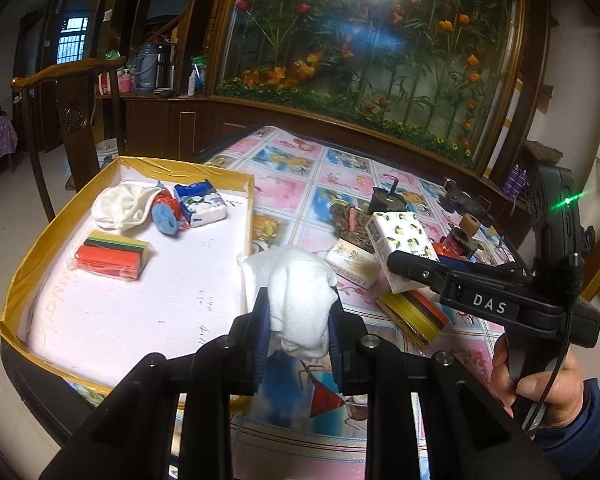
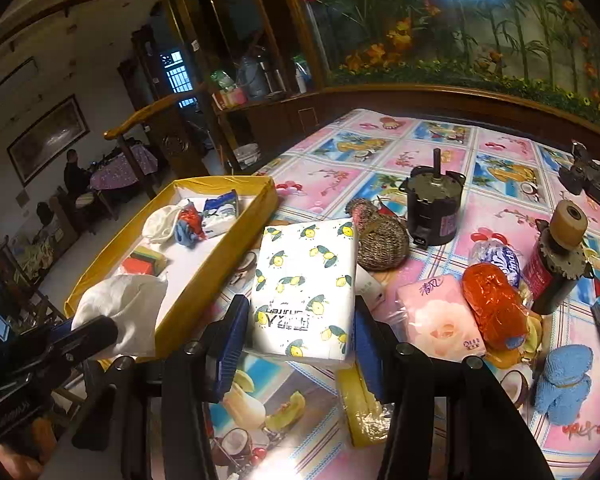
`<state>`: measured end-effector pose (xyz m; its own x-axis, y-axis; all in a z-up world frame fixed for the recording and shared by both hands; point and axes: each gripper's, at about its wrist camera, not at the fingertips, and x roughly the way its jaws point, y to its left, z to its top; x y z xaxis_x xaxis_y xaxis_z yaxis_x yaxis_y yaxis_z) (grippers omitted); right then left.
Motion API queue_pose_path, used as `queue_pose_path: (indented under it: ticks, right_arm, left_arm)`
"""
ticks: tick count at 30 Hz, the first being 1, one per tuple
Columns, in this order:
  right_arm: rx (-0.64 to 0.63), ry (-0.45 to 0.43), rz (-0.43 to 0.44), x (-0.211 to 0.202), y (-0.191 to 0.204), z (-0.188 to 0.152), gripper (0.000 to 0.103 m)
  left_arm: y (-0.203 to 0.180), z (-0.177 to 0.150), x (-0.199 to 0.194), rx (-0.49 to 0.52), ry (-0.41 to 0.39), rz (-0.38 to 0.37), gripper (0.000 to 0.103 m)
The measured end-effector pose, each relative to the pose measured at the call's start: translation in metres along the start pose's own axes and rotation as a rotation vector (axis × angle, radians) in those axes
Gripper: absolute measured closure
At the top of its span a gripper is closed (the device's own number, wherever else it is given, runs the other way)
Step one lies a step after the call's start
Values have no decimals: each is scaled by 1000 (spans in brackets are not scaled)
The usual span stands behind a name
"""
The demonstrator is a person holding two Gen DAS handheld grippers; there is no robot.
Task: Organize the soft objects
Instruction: 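Carry the white bag and lemon-print tissue pack over the yellow box, then lower both held items into the box and open both grippers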
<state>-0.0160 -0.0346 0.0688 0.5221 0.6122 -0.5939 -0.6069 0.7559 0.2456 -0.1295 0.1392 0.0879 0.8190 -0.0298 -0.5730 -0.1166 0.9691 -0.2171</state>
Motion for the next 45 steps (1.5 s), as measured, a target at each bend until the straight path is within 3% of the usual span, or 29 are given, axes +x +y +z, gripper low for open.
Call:
queue_pose_path:
  ticks: [19,24,33,40,45]
  right_arm:
    - [-45,-16,60,3,13,-3,48]
    - [-49,-12,36,4,25,0,48]
    - [-84,9,49,7,87,10,48]
    - [-104,34,42,19,137,25,48]
    - [-88,79,20,42,156,29,48]
  left_arm:
    - [33,6,-18,-68,-48,10,80]
    - [49,8,-26,-90,-65,17,80]
    - [86,11,-63,-141,-142,26,79]
    - [122,12,-64,-190,-136,-7,79]
    - [146,13,-56,-215,-120,9,79]
